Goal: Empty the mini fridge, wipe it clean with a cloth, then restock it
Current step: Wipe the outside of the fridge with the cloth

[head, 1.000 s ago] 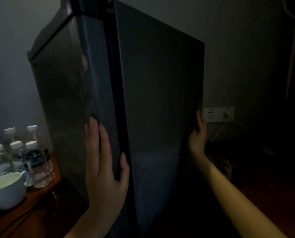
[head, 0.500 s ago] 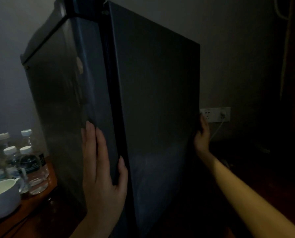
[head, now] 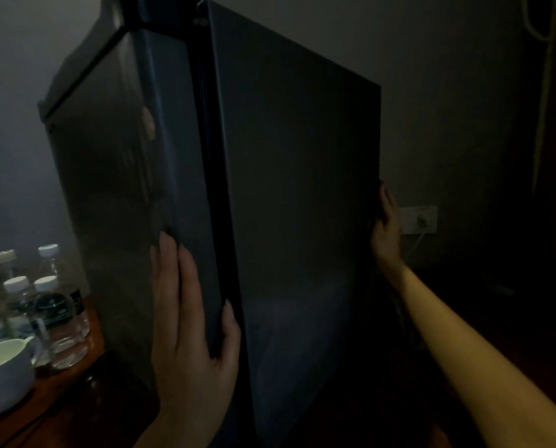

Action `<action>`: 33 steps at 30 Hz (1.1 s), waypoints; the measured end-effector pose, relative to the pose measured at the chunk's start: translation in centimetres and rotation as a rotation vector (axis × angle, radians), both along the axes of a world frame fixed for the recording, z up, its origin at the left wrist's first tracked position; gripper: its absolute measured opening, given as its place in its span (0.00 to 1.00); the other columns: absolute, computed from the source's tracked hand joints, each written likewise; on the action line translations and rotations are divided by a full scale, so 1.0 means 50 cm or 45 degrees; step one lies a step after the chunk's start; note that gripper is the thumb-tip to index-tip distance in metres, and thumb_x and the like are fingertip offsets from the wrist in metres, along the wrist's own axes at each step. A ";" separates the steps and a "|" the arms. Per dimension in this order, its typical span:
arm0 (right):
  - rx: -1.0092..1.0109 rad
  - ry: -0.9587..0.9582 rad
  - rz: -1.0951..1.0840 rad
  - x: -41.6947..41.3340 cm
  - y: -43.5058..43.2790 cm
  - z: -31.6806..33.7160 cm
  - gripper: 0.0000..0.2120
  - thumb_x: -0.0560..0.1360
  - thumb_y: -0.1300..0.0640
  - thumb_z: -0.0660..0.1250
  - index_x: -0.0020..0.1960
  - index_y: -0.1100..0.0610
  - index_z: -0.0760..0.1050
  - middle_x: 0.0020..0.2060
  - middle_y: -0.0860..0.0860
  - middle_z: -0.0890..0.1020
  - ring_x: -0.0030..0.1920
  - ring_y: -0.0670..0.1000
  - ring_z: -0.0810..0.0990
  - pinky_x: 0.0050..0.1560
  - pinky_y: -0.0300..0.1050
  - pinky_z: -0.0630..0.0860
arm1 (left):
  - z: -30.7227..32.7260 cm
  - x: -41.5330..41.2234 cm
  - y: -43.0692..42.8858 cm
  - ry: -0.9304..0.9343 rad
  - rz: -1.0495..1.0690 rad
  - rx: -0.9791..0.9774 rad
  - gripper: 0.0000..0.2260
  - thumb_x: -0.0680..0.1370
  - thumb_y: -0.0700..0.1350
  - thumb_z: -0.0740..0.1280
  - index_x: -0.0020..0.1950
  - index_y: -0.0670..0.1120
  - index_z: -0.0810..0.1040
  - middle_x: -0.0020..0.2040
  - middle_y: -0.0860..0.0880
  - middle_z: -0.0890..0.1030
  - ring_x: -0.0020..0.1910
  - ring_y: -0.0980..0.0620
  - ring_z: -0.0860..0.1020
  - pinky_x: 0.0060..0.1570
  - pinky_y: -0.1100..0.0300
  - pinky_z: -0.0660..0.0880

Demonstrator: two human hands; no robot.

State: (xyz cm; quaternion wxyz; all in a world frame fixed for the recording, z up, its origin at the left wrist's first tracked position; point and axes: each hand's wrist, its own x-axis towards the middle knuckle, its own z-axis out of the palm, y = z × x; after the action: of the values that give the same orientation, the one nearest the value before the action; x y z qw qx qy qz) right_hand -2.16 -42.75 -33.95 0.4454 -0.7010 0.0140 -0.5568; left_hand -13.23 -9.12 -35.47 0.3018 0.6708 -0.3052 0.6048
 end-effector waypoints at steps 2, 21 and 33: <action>0.137 0.042 -0.038 -0.005 0.024 -0.057 0.29 0.76 0.76 0.54 0.75 0.61 0.60 0.75 0.57 0.61 0.76 0.54 0.58 0.76 0.55 0.53 | -0.001 0.002 0.000 0.006 -0.030 -0.015 0.28 0.75 0.39 0.61 0.72 0.31 0.57 0.73 0.34 0.56 0.76 0.42 0.54 0.76 0.58 0.49; -0.075 -0.067 0.113 -0.094 0.180 -0.116 0.29 0.76 0.69 0.52 0.76 0.56 0.57 0.77 0.51 0.56 0.77 0.48 0.53 0.77 0.48 0.50 | -0.001 0.001 -0.002 -0.016 -0.025 -0.007 0.28 0.75 0.39 0.61 0.71 0.29 0.57 0.73 0.34 0.57 0.77 0.45 0.53 0.76 0.59 0.49; 0.018 -0.009 0.043 -0.003 0.010 -0.006 0.28 0.75 0.66 0.52 0.76 0.62 0.58 0.76 0.57 0.60 0.76 0.52 0.57 0.76 0.53 0.53 | -0.010 0.016 -0.003 -0.022 -0.083 -0.026 0.28 0.77 0.41 0.60 0.74 0.33 0.56 0.79 0.50 0.48 0.78 0.44 0.52 0.76 0.54 0.52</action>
State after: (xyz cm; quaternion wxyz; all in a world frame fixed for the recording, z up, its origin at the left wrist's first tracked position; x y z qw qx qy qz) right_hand -2.29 -42.26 -34.26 0.4599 -0.6959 0.0045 -0.5515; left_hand -12.41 -9.26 -35.99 0.3254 0.6523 -0.3234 0.6033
